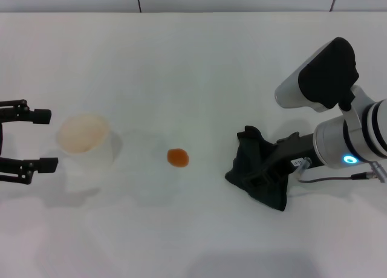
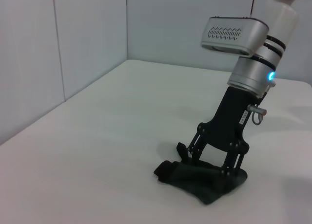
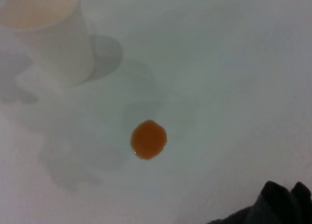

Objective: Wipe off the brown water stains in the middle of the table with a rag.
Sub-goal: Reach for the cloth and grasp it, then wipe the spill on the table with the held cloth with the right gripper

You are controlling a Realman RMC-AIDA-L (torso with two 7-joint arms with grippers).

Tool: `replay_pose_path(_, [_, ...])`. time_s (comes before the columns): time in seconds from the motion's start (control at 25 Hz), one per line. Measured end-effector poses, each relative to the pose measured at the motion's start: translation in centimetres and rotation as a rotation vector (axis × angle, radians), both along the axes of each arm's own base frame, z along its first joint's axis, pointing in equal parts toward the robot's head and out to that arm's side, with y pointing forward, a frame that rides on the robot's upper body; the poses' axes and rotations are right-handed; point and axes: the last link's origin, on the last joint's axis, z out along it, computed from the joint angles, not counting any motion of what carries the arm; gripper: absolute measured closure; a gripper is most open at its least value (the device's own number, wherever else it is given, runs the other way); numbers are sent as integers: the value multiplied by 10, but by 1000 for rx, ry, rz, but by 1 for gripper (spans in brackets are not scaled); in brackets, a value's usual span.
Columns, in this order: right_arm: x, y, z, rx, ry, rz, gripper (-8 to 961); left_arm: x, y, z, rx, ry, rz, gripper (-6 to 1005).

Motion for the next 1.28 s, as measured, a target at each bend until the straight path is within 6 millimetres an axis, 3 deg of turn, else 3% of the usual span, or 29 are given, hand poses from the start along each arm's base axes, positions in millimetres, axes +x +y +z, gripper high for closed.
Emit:
replay_pose_path(0.2, [2,1,-1,0,-6,-3,202,0,0,0,0,0,0,119])
replay_pose_path(1.04, [0,1,-1,-1,-1,2,463,1,1,0,2,1,-5,118])
replay_pose_path(1.28, [-4,-1,-1,-11,7,11,647,1,1,0,4,2,-12,118])
